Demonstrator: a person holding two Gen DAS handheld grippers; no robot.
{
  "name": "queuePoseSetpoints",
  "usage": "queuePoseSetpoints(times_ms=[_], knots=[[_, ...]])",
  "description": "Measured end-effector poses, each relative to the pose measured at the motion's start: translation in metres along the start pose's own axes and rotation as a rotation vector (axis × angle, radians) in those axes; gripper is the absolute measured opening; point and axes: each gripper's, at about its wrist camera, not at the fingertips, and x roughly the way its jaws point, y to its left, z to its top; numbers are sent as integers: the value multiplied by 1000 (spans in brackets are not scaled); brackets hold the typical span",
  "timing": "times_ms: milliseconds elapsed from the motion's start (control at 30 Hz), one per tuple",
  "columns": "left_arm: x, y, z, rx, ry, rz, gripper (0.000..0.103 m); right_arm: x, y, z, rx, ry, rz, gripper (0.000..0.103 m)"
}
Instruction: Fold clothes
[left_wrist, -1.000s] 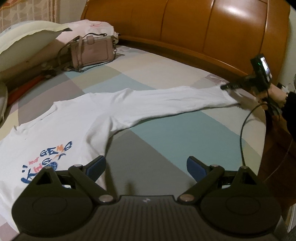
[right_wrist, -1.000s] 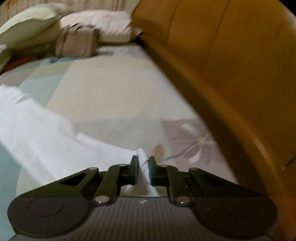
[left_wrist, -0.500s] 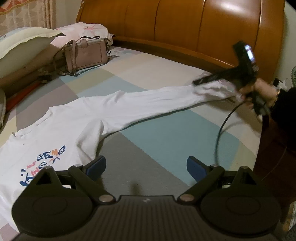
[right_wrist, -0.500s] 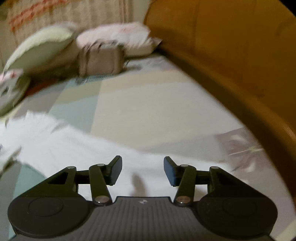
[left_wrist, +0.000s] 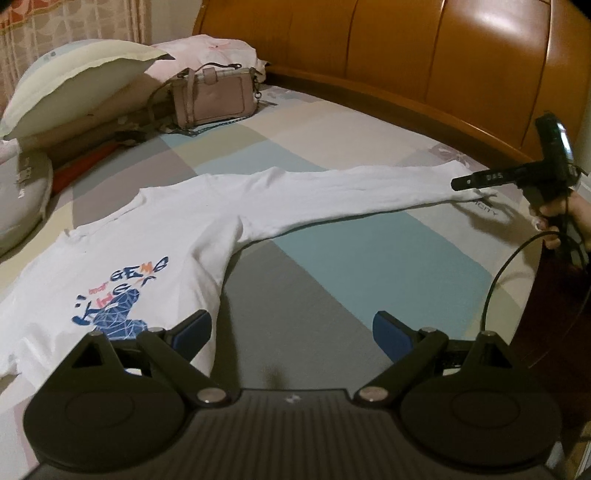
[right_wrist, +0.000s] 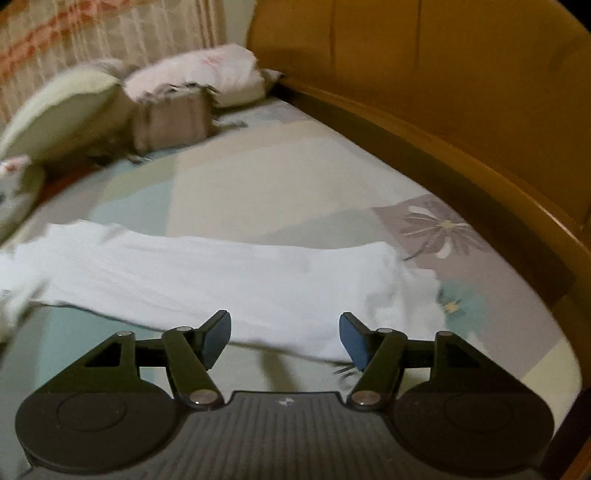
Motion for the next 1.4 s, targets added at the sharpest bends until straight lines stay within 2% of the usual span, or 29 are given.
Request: queuePoseSetpoints(times_ms=[167, 267, 467, 633, 700, 867, 1100, 1400], knots=[[-28, -3, -4, -19, -16, 8, 94, -22, 25, -9, -81, -21, 29, 76], [-40, 0, -3, -35, -11, -31, 94, -31, 34, -14, -72, -2, 56, 78], [-73, 1, -3, -71, -32, -29, 94, -64, 60, -45, -83, 33, 127, 88], [-110, -2, -10, -72, -54, -45, 94, -105, 84, -77, -81, 4, 191, 95], [-127, -5, -12, -58, -73, -27, 94, -120, 91, -84, -65, -13, 210, 96], [-154, -13, -15, -31, -101, -39, 94, -145, 99, -92, -32, -63, 268, 98], [-158, -21, -15, -28, -98, -23, 94, -146, 98, -101, 25, -67, 295, 99], [-139, -19, -21, -72, -75, -62, 94, -140, 115, -103, -1, -18, 276, 99]])
